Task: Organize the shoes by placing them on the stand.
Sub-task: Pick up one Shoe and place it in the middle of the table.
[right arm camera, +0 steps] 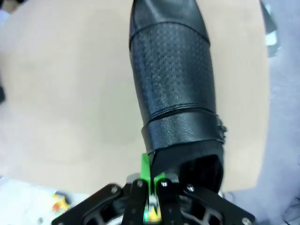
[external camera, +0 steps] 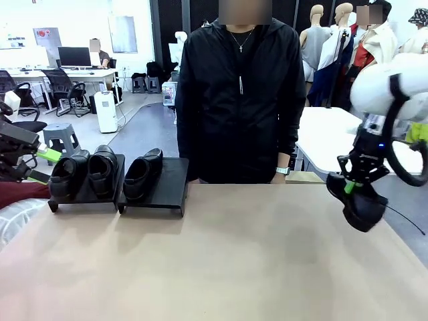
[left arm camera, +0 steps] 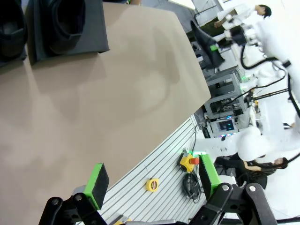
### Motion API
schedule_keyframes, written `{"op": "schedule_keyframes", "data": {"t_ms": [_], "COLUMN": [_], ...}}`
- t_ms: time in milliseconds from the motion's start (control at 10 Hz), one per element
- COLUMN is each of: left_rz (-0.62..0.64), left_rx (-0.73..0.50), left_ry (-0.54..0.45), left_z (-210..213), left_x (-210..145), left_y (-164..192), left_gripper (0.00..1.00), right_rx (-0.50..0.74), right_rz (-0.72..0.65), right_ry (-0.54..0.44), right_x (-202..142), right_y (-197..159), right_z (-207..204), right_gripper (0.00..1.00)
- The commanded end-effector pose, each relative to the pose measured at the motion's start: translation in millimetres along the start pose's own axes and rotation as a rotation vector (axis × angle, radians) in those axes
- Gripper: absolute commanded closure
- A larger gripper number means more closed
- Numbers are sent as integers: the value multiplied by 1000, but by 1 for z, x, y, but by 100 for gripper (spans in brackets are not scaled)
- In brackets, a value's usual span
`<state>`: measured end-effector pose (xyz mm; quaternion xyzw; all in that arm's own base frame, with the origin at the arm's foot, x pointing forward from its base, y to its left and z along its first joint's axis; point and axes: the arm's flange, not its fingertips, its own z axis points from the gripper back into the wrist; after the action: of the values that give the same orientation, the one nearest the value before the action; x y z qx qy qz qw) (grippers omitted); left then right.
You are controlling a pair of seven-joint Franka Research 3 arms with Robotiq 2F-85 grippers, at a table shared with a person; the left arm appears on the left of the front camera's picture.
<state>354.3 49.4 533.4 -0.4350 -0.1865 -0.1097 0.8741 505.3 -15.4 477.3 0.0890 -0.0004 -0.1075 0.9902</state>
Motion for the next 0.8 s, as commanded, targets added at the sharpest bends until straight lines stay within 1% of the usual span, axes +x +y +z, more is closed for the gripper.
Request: {"op": "schedule_keyframes", "data": {"t_ms": [0,100,200,300,500,600,700], "left_rz": [-14,-14,-14,-14,-14,-14,-14], "left_rx": [-2,-2,-2,-2,-2,-2,-2], "left_ry": [5,5,5,5,5,5,5], "left_z": [2,2,2,2,2,2,2], "left_x": [-1,-1,-1,-1,-1,-1,-1], "left_y": [1,1,1,1,1,1,1], "left_gripper": [0,0,0,0,0,0,0], "right_rx": [38,103,102,35,35,55,37], "right_rz": [-37,3,0,-15,-15,-16,62], "right_ry": [-83,-112,-115,-48,-48,-58,-150], "right_x": [-56,-71,-56,-63,-63,-72,-97], "right_y": [-18,-25,-35,-17,-17,-26,16], "right_z": [8,15,20,16,16,16,9], "right_gripper": [100,100,100,100,100,100,100]}}
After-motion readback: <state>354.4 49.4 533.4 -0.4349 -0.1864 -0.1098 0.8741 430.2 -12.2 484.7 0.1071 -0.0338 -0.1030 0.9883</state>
